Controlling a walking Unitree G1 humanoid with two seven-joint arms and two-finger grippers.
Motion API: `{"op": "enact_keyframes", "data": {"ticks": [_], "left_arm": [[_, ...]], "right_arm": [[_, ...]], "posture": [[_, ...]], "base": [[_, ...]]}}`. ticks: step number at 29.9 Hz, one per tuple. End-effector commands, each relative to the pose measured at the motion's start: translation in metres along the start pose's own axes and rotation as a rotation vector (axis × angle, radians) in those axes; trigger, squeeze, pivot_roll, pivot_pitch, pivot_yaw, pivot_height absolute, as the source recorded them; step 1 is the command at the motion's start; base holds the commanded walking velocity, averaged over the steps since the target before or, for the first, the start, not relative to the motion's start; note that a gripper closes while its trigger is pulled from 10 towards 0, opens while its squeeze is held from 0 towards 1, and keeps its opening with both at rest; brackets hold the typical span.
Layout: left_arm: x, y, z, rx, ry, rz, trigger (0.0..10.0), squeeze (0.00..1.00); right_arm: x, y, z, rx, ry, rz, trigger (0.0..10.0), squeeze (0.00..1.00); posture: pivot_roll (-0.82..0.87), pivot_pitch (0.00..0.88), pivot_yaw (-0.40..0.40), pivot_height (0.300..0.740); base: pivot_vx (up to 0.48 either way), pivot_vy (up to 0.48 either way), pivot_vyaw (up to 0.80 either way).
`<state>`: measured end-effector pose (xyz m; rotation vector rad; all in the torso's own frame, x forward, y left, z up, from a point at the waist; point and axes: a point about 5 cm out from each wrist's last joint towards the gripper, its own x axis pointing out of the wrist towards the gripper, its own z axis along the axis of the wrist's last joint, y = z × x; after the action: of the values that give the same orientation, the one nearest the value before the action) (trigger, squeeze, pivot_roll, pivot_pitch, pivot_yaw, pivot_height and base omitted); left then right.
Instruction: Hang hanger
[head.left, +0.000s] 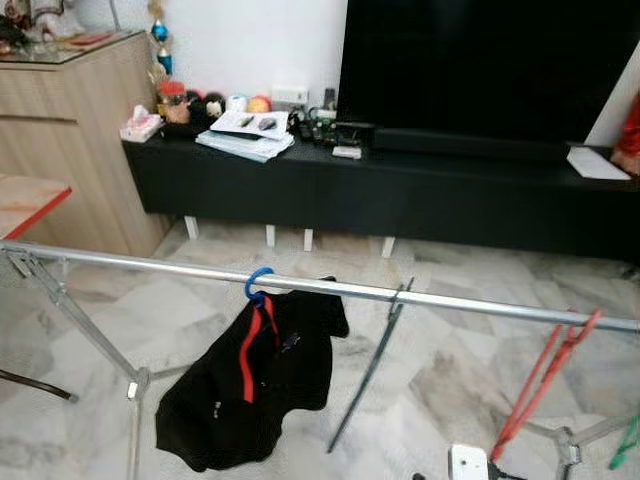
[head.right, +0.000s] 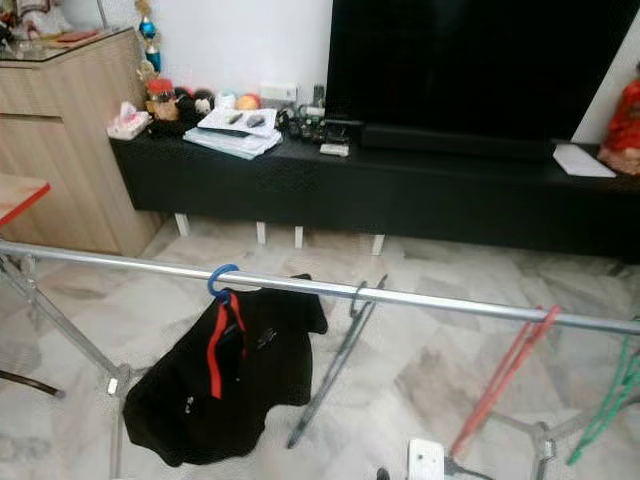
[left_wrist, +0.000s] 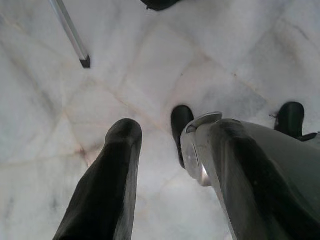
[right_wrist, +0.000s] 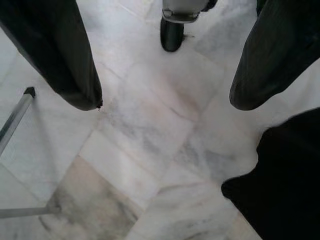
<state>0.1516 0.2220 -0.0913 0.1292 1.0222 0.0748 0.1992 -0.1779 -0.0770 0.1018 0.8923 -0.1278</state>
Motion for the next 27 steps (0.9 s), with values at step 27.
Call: {"op": "enact_keyframes", "data": {"ticks": [27], "left_arm": [[0.0005, -0.004, 0.001, -0.019, -0.001, -0.011, 10.0, 0.0]], "right_arm": [[0.0008, 0.0015, 0.0029, -0.079, 0.016, 0.054, 10.0, 0.0]], "posture": [[0.05, 0.0, -0.045, 0.74]], "base": [[-0.163, 0.0, 0.0]]}}
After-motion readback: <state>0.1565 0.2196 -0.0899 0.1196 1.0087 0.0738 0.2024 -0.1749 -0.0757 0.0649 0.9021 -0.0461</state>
